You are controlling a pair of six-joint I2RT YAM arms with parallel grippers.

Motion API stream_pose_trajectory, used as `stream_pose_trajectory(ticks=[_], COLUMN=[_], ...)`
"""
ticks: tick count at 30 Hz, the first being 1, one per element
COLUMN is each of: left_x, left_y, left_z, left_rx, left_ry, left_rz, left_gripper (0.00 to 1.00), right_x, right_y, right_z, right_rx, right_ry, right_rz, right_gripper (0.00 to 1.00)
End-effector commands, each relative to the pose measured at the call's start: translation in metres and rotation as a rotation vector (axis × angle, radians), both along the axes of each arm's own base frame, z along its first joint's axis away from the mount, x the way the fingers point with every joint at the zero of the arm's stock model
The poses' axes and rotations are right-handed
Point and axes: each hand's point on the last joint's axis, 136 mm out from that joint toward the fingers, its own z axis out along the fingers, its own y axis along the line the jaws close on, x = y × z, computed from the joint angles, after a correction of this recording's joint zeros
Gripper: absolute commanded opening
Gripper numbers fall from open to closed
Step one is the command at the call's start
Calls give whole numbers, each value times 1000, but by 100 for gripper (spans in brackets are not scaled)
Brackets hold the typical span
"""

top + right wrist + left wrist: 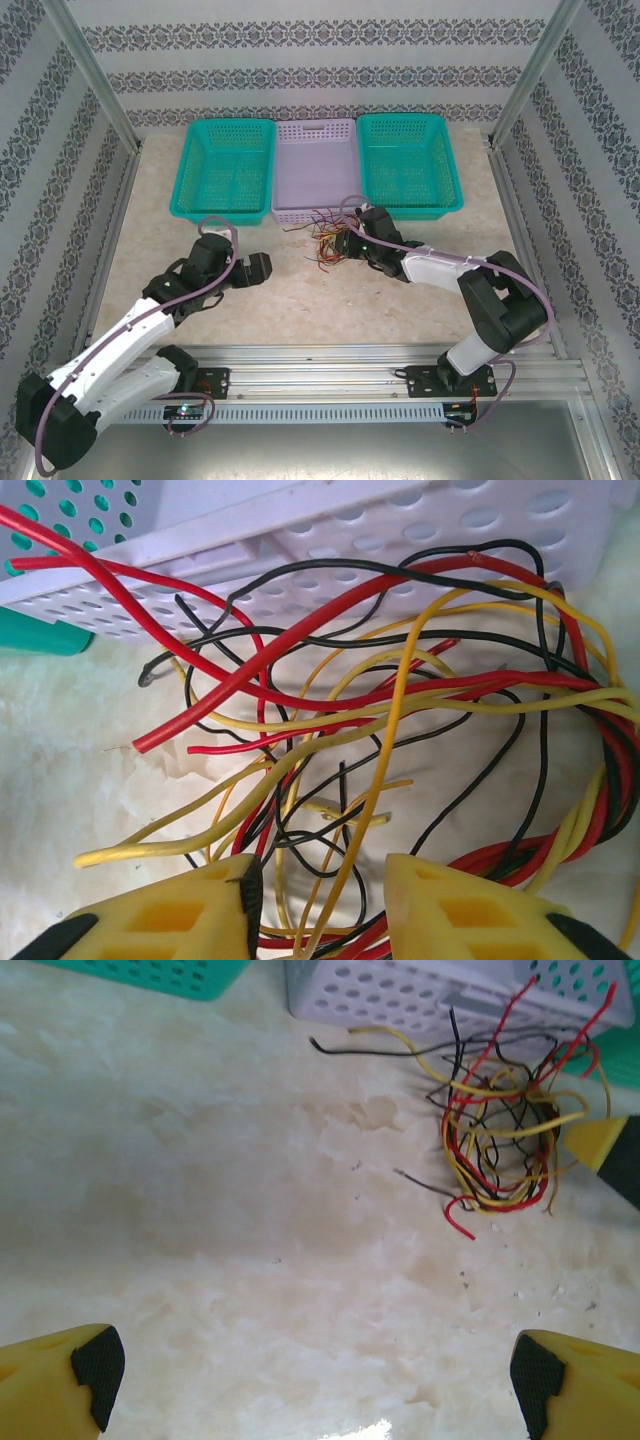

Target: Untangle the cables

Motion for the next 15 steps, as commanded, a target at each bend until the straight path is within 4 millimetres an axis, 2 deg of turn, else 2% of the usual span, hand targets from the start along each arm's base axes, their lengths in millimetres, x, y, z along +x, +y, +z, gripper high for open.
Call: stream_pose_trajectory(ticks=[1, 9, 15], left_x=[6, 3, 1], left_y=[-6, -30, -45], left_z=[4, 1, -11], left_rx=[11, 11, 20], left_ry=[-64, -102, -70], left_rz=[13, -46, -79], left_gripper=[100, 100, 100], right_x=[12, 11, 9], right_y=[0, 4, 9], right_z=[5, 4, 8], right_rx=[-12, 4, 20], right_ry=[-40, -32, -36], right_rz=[-9, 1, 22], right_gripper=[32, 22, 16])
